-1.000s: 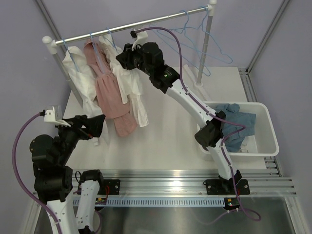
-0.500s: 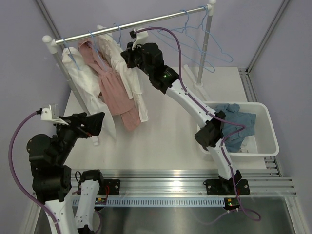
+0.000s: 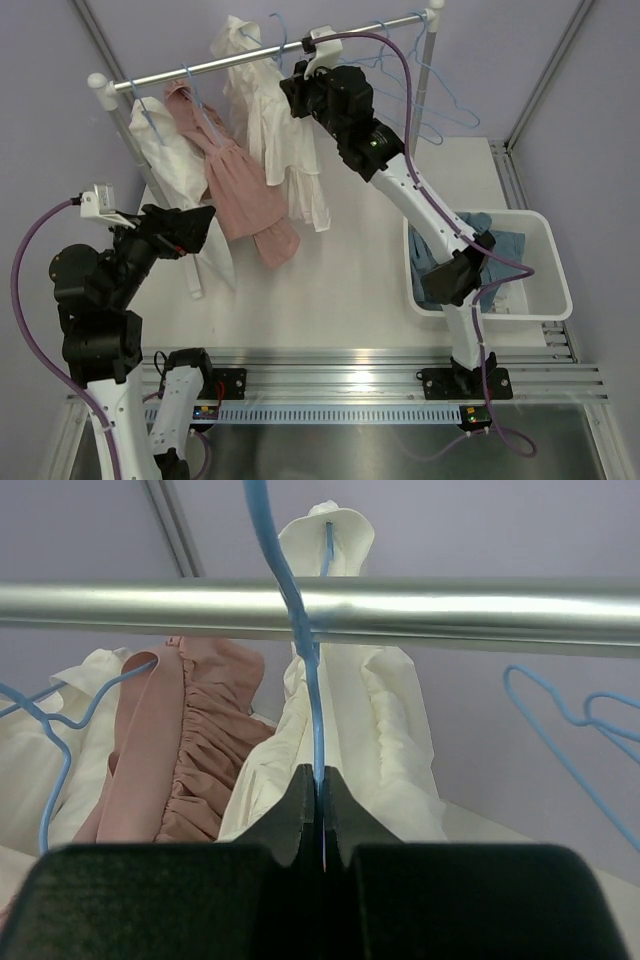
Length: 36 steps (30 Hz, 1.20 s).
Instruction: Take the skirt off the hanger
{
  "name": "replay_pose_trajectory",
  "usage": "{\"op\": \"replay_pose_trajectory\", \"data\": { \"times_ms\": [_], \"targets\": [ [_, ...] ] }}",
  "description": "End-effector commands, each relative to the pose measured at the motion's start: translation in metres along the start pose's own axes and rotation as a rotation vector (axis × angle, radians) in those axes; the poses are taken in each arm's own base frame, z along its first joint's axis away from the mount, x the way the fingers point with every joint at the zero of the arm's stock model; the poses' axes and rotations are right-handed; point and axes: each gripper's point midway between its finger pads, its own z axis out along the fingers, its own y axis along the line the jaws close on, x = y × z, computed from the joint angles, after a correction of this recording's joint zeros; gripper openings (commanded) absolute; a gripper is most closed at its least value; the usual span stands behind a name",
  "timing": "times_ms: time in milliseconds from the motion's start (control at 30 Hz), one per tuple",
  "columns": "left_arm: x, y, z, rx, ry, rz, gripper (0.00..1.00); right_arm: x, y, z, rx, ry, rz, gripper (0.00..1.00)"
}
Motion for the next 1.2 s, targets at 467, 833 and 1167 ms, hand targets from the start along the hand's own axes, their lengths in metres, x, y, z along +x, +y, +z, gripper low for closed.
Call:
{"op": "replay_pose_trajectory", "data": {
  "times_ms": [467,833,1167],
  "targets": [
    [-0.024,-0.019,0.030,0.100,0.023,-0.024,0.99,-0.014,0.000,-0.089,-0.285,0.145,-0.199,0.00],
    [-0.002,-0.046,0.062,0.117,0.136,0.028,0.99,0.008,-0.015,-0.152,-0.413,0.289,-0.270,0.00],
    [0.031,-0.066,0.126,-0.020,0.238,0.113,0.99,0.015,-0.028,-0.199,-0.384,0.329,-0.245,0.00]
  ]
}}
